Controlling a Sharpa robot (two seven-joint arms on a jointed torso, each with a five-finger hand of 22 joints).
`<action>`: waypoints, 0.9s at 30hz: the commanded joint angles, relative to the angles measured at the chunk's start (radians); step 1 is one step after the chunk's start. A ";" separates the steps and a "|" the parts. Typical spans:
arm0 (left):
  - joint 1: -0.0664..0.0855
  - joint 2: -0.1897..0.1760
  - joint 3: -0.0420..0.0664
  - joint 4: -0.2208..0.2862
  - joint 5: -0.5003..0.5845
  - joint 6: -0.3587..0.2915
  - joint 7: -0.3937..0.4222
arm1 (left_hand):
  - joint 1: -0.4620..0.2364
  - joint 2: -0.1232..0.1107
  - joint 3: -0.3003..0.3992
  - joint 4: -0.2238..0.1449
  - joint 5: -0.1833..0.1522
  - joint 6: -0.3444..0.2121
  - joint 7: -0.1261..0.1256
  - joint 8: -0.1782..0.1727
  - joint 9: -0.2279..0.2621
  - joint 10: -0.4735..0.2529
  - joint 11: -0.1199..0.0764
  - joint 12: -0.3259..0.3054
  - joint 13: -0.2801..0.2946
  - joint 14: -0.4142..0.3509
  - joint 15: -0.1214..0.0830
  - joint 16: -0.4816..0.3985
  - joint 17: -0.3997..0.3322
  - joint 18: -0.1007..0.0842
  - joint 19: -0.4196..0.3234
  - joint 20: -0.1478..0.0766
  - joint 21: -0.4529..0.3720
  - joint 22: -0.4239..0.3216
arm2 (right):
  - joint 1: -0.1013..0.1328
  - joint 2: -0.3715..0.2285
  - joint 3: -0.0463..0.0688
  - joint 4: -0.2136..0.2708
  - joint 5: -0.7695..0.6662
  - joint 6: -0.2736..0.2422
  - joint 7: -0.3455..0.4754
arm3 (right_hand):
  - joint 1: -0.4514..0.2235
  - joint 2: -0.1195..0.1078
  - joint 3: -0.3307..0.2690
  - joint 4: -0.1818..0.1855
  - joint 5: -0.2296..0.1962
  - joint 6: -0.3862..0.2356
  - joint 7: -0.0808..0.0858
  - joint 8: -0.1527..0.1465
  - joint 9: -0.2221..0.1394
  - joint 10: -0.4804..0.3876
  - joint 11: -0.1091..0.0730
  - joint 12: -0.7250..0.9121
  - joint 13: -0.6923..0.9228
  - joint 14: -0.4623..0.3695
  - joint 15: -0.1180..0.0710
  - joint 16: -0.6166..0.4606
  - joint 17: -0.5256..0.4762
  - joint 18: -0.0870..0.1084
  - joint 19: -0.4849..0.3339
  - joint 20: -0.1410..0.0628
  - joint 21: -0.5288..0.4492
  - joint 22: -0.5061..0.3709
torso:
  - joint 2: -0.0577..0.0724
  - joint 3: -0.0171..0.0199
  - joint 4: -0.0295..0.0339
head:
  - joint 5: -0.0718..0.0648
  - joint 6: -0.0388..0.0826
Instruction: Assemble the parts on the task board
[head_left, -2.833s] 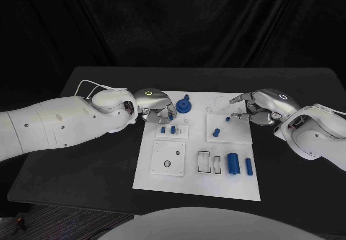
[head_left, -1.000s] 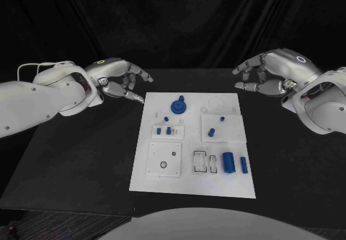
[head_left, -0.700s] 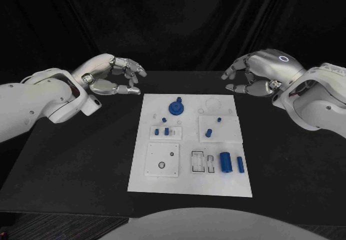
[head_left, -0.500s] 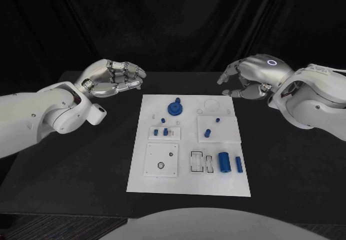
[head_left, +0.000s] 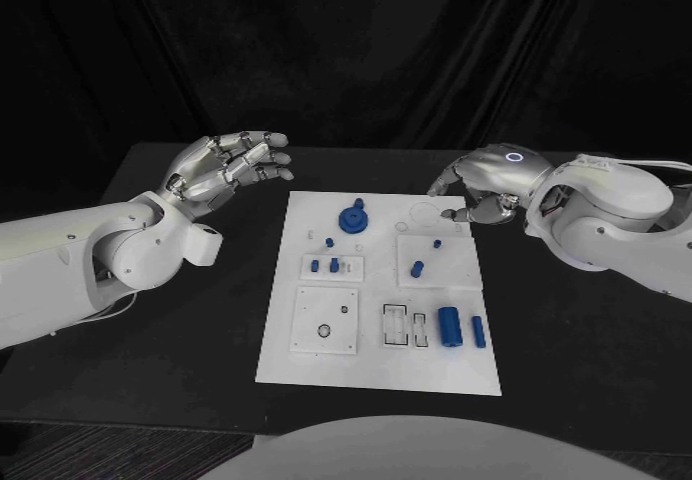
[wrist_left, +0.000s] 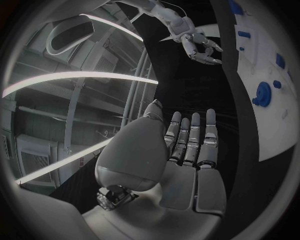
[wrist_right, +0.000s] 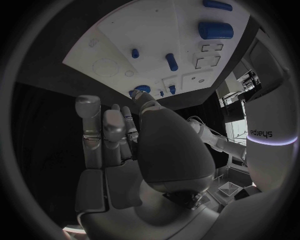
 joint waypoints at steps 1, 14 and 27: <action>-0.007 -0.003 0.001 0.009 0.109 0.060 0.137 | 0.014 0.001 -0.005 -0.003 0.013 -0.010 0.000 0.007 -0.002 -0.012 -0.001 0.008 -0.010 -0.012 -0.001 -0.005 -0.006 0.018 -0.010 0.000 -0.012 -0.006 | -0.017 0.007 0.000 -0.011 -0.019 0.023 0.011 | 0.010 -0.003 0.002 -0.008 0.009 -0.005 -0.003 -0.006 -0.004 0.013 -0.001 -0.010 -0.016 0.003 -0.002 0.003 -0.004 0.000 0.006 -0.001 0.007 0.083 | -0.016 -0.0051 0.0020 | -0.001 0.000; -0.027 0.004 0.001 0.016 0.124 0.083 0.127 | 0.030 0.013 -0.012 -0.009 0.028 -0.022 0.002 0.018 -0.005 -0.031 0.004 0.022 -0.032 -0.032 0.002 -0.011 -0.019 0.018 -0.017 0.007 -0.034 -0.020 | -0.072 0.038 0.000 -0.060 -0.021 0.039 0.018 | -0.017 -0.001 0.000 -0.010 -0.052 0.010 -0.027 -0.010 -0.009 0.055 -0.003 -0.031 -0.062 0.012 0.008 0.013 -0.003 -0.004 0.015 0.003 0.016 0.088 | -0.052 -0.0032 0.0088 | -0.007 0.000; -0.047 0.024 0.001 -0.001 0.125 0.113 0.086 | 0.038 0.026 -0.021 -0.012 0.033 -0.050 -0.015 0.027 -0.011 -0.060 0.021 0.032 -0.057 -0.049 0.015 -0.012 -0.030 0.015 -0.013 0.022 -0.049 -0.029 | -0.107 0.061 0.000 -0.104 -0.021 0.035 0.021 | -0.028 0.000 0.010 -0.014 -0.049 0.054 -0.047 -0.002 -0.010 0.137 -0.013 -0.032 -0.089 0.015 0.001 0.019 -0.006 -0.002 0.021 0.002 0.018 0.089 | -0.071 0.0027 0.0093 | -0.004 0.000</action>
